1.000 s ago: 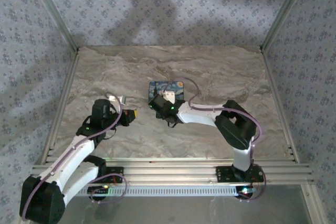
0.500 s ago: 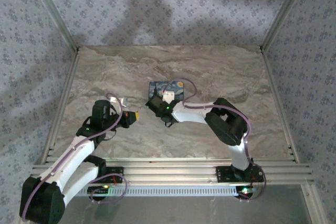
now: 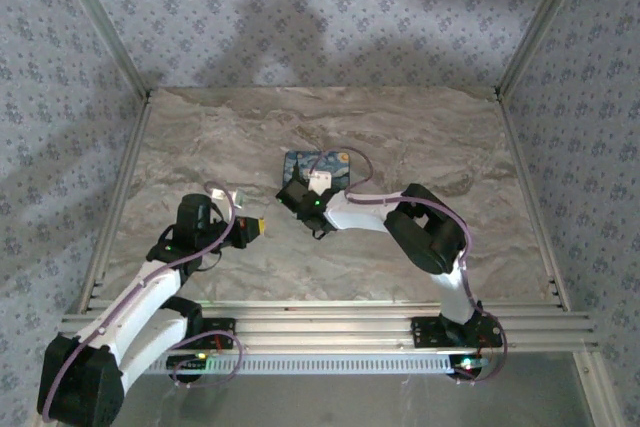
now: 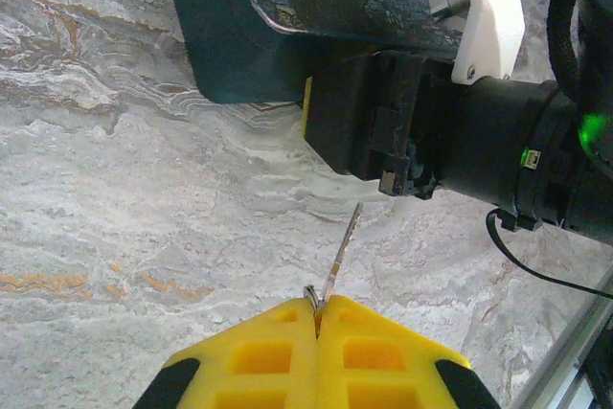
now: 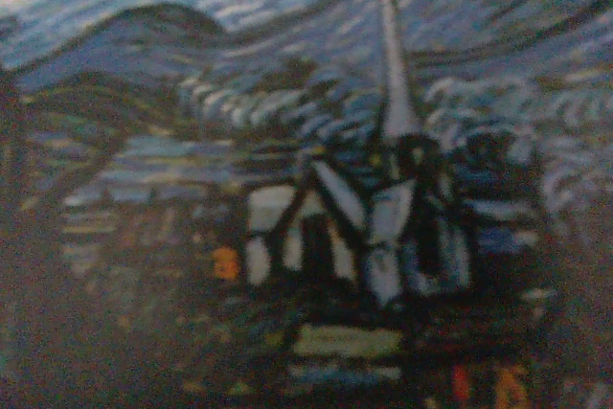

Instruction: Unlock a padlock with a key

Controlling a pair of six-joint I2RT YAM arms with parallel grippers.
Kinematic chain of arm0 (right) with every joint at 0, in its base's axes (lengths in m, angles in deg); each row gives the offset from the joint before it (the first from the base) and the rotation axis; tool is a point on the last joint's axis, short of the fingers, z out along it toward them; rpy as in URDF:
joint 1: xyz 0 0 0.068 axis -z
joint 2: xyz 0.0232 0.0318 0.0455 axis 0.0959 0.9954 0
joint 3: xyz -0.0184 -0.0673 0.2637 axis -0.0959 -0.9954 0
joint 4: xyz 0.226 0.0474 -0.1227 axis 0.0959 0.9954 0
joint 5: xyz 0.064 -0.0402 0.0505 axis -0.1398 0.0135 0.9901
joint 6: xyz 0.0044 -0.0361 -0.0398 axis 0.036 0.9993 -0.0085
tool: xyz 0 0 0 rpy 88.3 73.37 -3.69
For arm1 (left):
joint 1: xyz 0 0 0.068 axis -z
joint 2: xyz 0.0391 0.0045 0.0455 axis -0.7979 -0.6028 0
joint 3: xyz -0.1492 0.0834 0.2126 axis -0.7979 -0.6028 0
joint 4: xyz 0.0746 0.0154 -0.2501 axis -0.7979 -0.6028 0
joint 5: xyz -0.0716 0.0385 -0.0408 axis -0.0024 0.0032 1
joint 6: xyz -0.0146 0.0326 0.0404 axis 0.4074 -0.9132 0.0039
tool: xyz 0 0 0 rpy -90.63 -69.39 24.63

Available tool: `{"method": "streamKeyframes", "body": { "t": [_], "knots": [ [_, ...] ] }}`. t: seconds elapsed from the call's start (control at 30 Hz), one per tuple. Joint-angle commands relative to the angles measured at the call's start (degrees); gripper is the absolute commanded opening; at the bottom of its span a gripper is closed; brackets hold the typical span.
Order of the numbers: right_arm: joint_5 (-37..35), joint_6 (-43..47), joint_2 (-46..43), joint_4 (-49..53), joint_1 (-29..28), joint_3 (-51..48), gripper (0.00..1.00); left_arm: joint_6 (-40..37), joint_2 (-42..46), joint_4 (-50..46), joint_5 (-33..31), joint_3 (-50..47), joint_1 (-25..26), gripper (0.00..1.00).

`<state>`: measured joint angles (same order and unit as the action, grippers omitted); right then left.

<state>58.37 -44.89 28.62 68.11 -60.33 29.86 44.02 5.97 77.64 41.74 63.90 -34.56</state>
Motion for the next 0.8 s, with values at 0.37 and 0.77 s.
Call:
{"method": "streamKeyframes", "body": {
  "t": [0.37,0.77],
  "knots": [
    [7.8,3.3,-5.0,4.2,1.8,0.9,0.14,-3.8,0.7,5.3,3.0,-2.5,1.6,0.00],
    [31.8,4.5,-13.9,8.1,8.2,-1.0,0.00,-11.2,-2.0,12.9,1.9,-3.9,9.8,0.00]
  ]
}}
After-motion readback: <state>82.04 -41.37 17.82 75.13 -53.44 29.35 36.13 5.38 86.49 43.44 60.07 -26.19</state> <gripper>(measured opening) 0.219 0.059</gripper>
